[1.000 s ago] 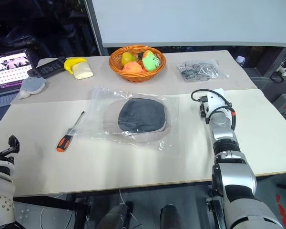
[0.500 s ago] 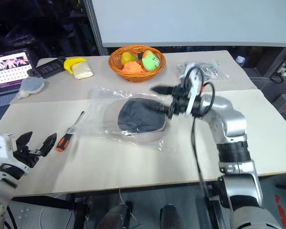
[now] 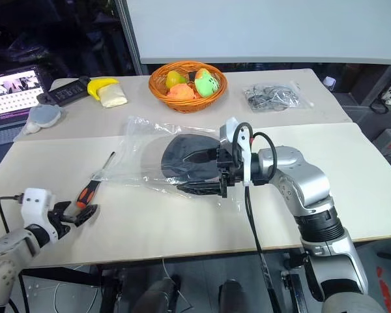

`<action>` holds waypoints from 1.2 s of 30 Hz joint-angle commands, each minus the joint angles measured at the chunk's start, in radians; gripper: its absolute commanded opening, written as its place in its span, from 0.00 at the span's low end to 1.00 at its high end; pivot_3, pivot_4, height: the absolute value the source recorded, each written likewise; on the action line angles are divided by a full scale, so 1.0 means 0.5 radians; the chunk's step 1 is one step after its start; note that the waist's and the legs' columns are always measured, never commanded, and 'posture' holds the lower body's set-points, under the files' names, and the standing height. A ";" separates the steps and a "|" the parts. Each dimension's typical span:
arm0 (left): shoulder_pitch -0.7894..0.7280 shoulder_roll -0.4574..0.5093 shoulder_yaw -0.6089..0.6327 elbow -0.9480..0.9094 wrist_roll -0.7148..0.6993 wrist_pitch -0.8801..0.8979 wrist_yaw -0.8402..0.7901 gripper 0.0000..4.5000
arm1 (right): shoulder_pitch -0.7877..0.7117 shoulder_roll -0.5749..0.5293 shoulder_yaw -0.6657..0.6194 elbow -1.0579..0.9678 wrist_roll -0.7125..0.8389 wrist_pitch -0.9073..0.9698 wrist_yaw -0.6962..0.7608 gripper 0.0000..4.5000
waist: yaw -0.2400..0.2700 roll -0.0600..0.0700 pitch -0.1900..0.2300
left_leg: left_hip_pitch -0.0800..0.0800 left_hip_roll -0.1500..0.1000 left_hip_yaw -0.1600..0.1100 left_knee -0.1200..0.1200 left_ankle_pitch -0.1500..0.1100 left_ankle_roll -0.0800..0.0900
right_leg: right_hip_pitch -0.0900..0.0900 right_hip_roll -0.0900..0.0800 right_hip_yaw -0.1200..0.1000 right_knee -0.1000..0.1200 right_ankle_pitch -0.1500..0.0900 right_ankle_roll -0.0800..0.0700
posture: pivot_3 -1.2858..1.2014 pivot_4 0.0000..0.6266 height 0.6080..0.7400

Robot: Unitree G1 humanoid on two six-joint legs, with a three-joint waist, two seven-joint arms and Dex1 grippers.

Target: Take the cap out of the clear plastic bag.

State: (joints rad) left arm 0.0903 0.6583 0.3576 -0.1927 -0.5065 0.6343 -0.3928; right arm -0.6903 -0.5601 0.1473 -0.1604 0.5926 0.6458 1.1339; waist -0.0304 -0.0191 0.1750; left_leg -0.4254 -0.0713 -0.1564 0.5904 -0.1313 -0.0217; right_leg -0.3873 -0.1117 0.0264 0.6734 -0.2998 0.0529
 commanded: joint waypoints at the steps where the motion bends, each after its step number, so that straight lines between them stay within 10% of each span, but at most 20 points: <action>1: -0.029 -0.071 -0.110 0.187 0.118 -0.058 -0.019 0.99 | 0.001 -0.020 -0.064 -0.111 0.034 0.018 -0.032 1.00 | 0.019 0.007 -0.005 | 0.002 0.000 0.000 0.000 0.000 0.000 | 0.001 0.000 0.000 0.000 0.000 0.000 | 0.52 0.24 1.00; 7: -0.083 -0.164 -0.157 0.256 0.213 -0.103 0.011 0.84 | 0.023 -0.023 -0.067 -0.109 0.012 0.008 -0.083 1.00 | 0.042 0.015 -0.010 | 0.007 0.001 0.000 0.001 0.000 0.000 | 0.004 0.000 0.000 0.000 0.000 0.000 | 0.52 0.24 1.00; 16: -0.150 -0.216 -0.142 0.285 0.251 -0.113 0.006 0.19 | 0.030 -0.016 -0.064 -0.095 0.008 -0.006 -0.129 1.00 | 0.042 0.016 -0.011 | 0.006 0.000 0.000 0.001 0.000 0.000 | 0.005 -0.001 0.000 0.000 0.000 0.000 | 0.52 0.24 1.00; 28: -0.285 -0.366 0.236 0.232 0.359 -0.415 0.427 0.19 | 0.047 -0.004 -0.042 -0.080 -0.036 -0.020 -0.174 1.00 | 0.041 0.009 -0.009 | 0.004 0.001 0.000 0.002 0.000 0.000 | 0.004 0.000 -0.001 0.000 0.000 0.000 | 0.52 0.24 1.00; 36: -0.671 0.100 0.324 1.035 0.501 -0.566 0.345 0.19 | 0.091 0.065 -0.028 -0.133 -0.025 0.027 -0.266 1.00 | 0.023 -0.006 -0.007 | 0.000 0.000 0.000 0.001 -0.001 -0.003 | -0.002 0.006 -0.001 0.000 0.001 -0.002 | 0.52 0.24 1.00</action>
State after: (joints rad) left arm -0.1936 0.6612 0.5284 0.2145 -0.2839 0.4108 -0.1784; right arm -0.6418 -0.5362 0.1473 -0.1858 0.5712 0.6539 1.0156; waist -0.0188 -0.0221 0.1717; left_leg -0.4255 -0.0716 -0.1564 0.5911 -0.1320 -0.0230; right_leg -0.3877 -0.1089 0.0259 0.6730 -0.2990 0.0523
